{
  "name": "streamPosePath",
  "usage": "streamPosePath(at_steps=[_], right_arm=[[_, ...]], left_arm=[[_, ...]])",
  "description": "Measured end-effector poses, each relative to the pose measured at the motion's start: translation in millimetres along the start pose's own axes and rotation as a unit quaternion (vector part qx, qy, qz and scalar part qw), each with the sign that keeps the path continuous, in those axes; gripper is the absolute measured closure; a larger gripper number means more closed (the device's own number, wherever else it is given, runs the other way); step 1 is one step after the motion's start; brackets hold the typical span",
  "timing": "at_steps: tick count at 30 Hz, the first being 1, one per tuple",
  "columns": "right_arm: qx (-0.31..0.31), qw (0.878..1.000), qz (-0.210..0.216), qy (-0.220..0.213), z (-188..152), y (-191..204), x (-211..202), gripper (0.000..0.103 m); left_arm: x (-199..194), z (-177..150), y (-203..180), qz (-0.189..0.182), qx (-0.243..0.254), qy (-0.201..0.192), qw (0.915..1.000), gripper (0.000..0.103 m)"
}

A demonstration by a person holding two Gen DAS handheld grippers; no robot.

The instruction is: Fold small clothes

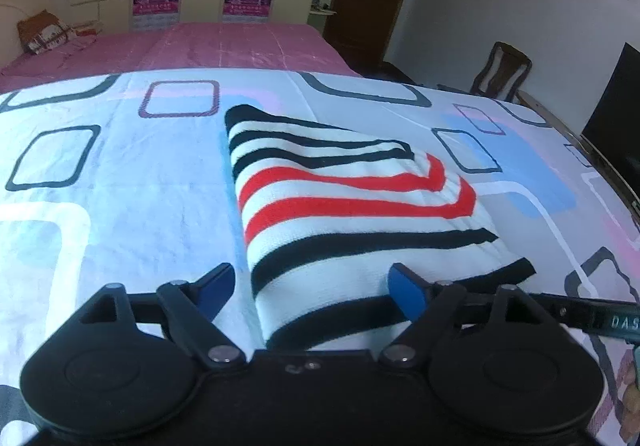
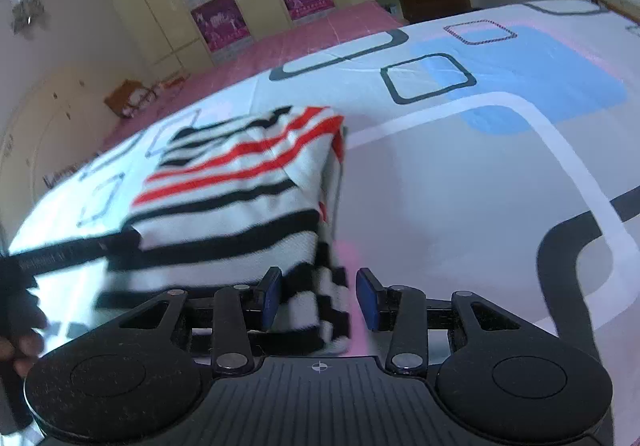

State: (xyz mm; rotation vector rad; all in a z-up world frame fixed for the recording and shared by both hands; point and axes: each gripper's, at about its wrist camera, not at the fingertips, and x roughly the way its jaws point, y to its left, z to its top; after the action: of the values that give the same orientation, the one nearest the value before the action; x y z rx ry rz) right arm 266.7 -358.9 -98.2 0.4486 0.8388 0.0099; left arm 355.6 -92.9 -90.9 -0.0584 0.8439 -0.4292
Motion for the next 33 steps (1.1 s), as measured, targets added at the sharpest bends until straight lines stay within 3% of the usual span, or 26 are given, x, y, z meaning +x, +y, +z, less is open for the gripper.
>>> streamPosePath(at_steps=[2,3,4,6,15,18,20,21,27,29,33], right_arm=[[0.013,1.0,0.004,0.003,5.9,-0.7,2.6,0.06],[0.018,1.0,0.007,0.003,9.6,-1.7,3.8,0.051],[0.021,1.0,0.008,-0.002,13.1,-2.2,3.9,0.036],[0.019,1.0,0.015,-0.015,21.4,-5.3,5.2,0.027],[0.067,0.993,0.093,0.038,52.2,-42.9,75.6,0.027],[0.077,0.989,0.122,0.034,55.9,-48.6,84.9,0.028],[0.07,0.986,0.143,0.042,56.8,-45.2,89.9,0.03],[0.066,0.985,0.151,0.054,56.4,-42.9,93.4,0.047],[0.093,0.979,0.171,0.064,56.1,-52.8,92.0,0.064],[0.088,0.98,0.171,0.055,55.7,-47.8,83.4,0.067],[0.083,0.978,0.186,0.035,58.6,-40.4,65.0,0.069]], left_arm=[[5.0,1.5,1.3,-0.009,-0.013,0.012,0.9998,0.017],[7.3,2.0,2.0,-0.013,-0.019,0.015,0.9996,0.016],[9.8,2.6,2.5,-0.016,-0.024,0.017,0.9994,0.014],[14.7,4.4,3.1,-0.02,-0.03,0.018,0.9992,0.011],[37.5,8.9,9.5,-0.044,-0.081,0.04,0.9949,0.007],[44.6,6.8,16.3,-0.06,-0.111,0.05,0.9908,0.009],[48.3,4.7,18.8,-0.067,-0.128,0.051,0.9882,0.014],[48.9,4.2,19.4,-0.068,-0.132,0.05,0.9877,0.015],[44.4,7.5,17.4,-0.066,-0.134,0.04,0.9879,0.03],[39.7,9.7,13.9,-0.061,-0.126,0.033,0.9895,0.042],[30.7,14.5,14.3,-0.062,-0.129,0.025,0.9895,0.049]])
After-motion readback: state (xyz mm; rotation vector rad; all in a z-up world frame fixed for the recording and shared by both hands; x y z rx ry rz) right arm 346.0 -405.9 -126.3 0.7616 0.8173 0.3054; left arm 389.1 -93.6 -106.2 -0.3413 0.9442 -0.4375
